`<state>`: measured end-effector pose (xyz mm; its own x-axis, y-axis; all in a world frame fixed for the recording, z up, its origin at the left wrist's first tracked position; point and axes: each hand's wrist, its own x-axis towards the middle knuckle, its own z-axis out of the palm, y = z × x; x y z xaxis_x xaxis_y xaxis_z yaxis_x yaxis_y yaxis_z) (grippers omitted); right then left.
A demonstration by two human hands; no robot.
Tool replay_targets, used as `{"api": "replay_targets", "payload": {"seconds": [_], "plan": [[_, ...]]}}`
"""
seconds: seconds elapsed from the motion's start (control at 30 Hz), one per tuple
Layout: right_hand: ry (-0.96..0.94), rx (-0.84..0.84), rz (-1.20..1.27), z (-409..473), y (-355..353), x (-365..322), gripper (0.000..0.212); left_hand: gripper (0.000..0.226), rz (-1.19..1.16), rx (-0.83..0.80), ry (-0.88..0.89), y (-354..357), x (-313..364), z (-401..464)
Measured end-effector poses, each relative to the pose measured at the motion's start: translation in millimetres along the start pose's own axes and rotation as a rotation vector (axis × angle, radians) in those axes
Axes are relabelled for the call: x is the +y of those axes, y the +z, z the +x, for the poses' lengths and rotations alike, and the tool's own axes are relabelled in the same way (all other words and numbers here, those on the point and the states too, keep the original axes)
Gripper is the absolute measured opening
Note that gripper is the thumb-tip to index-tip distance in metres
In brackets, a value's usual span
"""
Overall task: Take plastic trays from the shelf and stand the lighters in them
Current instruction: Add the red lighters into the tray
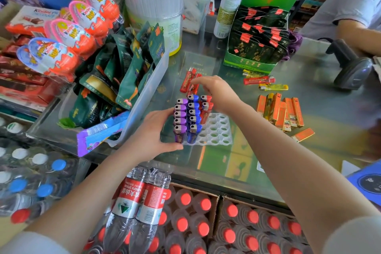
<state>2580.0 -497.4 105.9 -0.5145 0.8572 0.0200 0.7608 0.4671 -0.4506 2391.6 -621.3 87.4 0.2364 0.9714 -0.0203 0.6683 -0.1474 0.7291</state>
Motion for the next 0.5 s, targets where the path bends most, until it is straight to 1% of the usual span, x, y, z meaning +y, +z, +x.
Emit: {"api": "replay_targets", "payload": {"seconds": [0.07,0.13,0.17,0.23,0.3,0.37,0.4,0.43,0.5], "plan": [[-0.029,-0.057,-0.077,4.6,5.9,4.1,0.064,0.079,0.008,0.006,-0.007,-0.2,0.8,0.3],[-0.071,-0.116,-0.274,7.8,11.9,9.1,0.066,0.079,0.018,0.014,0.002,0.9,-1.1,0.4],[-0.084,-0.109,-0.356,8.1,13.0,9.6,0.062,0.079,0.022,0.012,-0.005,1.0,-2.3,0.1],[-0.111,-0.061,-0.425,8.8,10.8,8.0,0.044,0.08,0.024,0.003,-0.009,1.0,-4.2,0.2],[-0.072,-0.09,-0.351,6.4,1.6,3.1,0.031,0.08,0.018,-0.008,-0.013,0.5,-3.0,1.2],[0.009,-0.108,-0.225,0.0,-9.3,-4.2,0.026,0.08,0.011,-0.011,-0.03,-0.4,-0.9,1.5],[0.052,-0.056,-0.154,-4.8,-15.0,-8.1,0.024,0.08,0.011,-0.011,-0.032,-0.6,-0.4,1.4],[0.105,0.035,-0.064,-10.6,-20.0,-10.6,0.023,0.079,0.014,-0.007,-0.027,-0.7,0.0,1.5],[0.26,0.227,0.209,-27.5,-27.2,-13.9,0.016,0.078,0.021,0.01,-0.019,0.2,0.2,1.3]]}}
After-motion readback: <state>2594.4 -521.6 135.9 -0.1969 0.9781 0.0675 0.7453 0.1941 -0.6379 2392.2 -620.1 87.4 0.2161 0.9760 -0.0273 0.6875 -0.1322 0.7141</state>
